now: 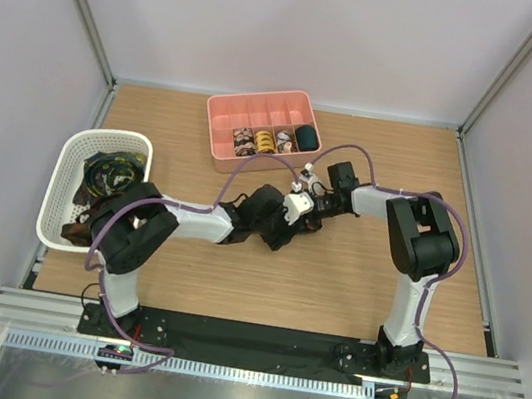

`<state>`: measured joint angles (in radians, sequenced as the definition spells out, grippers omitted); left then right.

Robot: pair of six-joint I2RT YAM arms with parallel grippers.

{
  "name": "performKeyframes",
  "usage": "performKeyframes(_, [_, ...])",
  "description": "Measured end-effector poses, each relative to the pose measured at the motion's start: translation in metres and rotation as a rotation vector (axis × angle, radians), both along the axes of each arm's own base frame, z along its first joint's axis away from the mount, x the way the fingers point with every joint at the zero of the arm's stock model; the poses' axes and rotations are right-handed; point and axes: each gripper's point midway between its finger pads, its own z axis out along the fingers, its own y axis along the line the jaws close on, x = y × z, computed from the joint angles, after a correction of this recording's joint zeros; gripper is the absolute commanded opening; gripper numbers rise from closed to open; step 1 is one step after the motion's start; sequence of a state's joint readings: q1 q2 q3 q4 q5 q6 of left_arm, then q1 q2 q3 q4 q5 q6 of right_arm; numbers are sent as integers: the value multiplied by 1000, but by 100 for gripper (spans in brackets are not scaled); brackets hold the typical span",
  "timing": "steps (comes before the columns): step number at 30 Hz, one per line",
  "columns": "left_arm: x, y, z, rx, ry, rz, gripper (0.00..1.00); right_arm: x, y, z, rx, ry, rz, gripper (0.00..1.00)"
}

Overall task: Roll the ties
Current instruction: Roll the tie

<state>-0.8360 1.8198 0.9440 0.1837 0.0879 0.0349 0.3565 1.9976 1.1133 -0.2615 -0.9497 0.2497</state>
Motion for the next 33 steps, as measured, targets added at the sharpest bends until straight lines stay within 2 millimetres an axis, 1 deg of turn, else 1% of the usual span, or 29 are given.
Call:
performKeyframes(3, [-2,-3,-1,-11,8,-15,47,2,0,1,-8,-17,9,6])
performKeyframes(6, [0,-4,0,-27,7,-26,42,6,0,2,-24,-36,20,7])
performKeyframes(9, [3,-4,0,-41,5,-33,38,9,0,1,-31,-45,30,9])
performKeyframes(11, [4,-3,-1,-43,5,-39,37,11,1,1,-32,-42,35,10])
performKeyframes(14, [6,-3,-3,-41,6,-43,36,12,2,-1,-31,-31,41,20])
performKeyframes(15, [7,-4,-4,-40,4,-44,35,11,2,-2,-31,-27,41,30])
performKeyframes(17, [7,-4,-4,-39,3,-45,34,11,2,-2,-28,-26,41,39])
performKeyframes(20, [7,-4,-4,-37,2,-47,33,12,1,-1,-26,-29,31,44])
performKeyframes(21, [7,-4,-4,-36,1,-49,33,13,0,-1,-28,-34,22,48])
performKeyframes(23, [8,-5,-4,-35,-4,-53,33,14,-2,2,-37,-54,7,51])
performKeyframes(24, [8,-5,-4,-33,-7,-56,32,15,-4,3,-44,-65,-2,54])
performKeyframes(28, [10,-5,-5,-25,-15,-60,30,21,-17,13,-71,-97,-52,55])
performKeyframes(33, [12,-4,-5,-19,-18,-56,29,34,-31,23,-69,-109,-119,54])
